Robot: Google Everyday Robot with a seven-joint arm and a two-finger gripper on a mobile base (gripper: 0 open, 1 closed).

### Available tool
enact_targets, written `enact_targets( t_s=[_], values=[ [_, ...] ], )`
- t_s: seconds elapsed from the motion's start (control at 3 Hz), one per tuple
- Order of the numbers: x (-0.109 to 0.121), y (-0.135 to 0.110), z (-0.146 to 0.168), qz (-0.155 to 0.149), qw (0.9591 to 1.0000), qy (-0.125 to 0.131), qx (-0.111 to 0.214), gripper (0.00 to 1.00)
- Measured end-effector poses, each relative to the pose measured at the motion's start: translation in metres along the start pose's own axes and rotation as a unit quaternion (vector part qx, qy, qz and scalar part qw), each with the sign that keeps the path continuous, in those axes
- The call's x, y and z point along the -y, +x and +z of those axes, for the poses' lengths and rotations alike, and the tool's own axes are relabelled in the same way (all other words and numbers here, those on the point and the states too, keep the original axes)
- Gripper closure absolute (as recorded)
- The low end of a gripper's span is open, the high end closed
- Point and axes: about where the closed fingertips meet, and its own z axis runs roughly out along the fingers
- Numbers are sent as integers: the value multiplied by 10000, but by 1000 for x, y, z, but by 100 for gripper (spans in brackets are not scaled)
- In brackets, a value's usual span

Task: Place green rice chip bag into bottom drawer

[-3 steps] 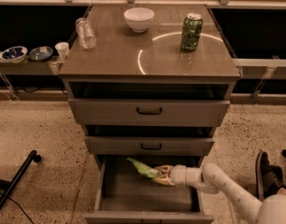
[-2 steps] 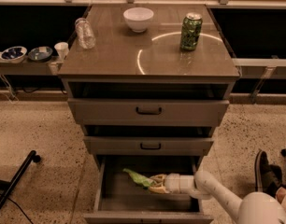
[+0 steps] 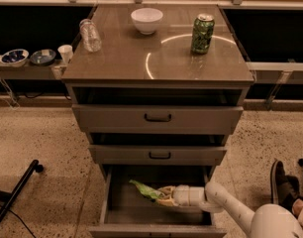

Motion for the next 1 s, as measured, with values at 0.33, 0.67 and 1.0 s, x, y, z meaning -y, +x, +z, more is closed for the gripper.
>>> enact_targets(
  t_s=[0.33,0.67,1.0],
  values=[
    [0,0,0,0,10000,0,0,36],
    [0,0,0,0,10000,0,0,12],
    [0,0,0,0,10000,-1,0,0]
  ],
)
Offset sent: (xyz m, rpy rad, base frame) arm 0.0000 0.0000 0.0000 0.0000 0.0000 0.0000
